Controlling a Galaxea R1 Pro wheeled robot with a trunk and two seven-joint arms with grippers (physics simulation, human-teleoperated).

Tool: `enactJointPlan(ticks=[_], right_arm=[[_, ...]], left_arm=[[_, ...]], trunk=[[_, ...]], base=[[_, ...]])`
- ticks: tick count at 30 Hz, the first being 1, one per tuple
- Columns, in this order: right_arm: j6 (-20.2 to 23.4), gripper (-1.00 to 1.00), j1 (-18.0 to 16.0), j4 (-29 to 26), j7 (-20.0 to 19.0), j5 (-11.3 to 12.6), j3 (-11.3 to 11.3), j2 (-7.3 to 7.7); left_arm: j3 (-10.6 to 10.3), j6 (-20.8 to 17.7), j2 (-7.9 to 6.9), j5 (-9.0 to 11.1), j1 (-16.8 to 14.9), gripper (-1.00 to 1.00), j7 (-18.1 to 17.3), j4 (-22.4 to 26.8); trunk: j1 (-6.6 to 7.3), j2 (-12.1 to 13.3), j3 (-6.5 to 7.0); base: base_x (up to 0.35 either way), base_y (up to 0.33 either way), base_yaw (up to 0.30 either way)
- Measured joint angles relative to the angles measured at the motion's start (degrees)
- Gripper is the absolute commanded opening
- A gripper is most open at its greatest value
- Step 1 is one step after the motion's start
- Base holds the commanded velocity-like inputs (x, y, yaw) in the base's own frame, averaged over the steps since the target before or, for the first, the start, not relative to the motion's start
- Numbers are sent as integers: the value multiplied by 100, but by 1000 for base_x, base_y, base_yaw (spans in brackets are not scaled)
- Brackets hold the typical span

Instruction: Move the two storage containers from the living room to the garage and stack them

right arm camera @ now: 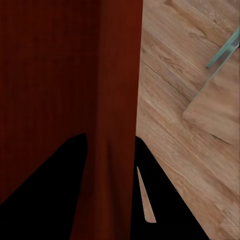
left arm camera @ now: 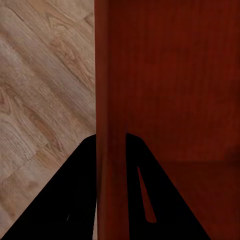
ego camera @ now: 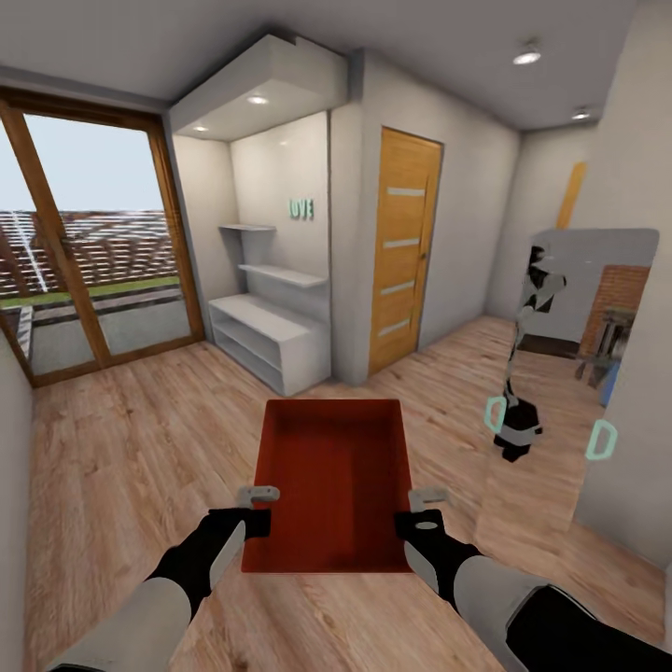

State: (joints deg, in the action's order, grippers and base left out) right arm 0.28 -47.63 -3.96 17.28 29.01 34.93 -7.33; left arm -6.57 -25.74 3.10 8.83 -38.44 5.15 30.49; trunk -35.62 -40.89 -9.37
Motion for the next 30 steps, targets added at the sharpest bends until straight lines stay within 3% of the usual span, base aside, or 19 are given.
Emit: enactJointPlan(ticks=[30], right_arm=[[0, -100, 1, 1, 4, 4, 8, 0]], left_arm=[[-8, 10, -1, 17, -1, -100, 4, -12]], trunk=[[0, 0, 0]], base=[[322, 0, 0]])
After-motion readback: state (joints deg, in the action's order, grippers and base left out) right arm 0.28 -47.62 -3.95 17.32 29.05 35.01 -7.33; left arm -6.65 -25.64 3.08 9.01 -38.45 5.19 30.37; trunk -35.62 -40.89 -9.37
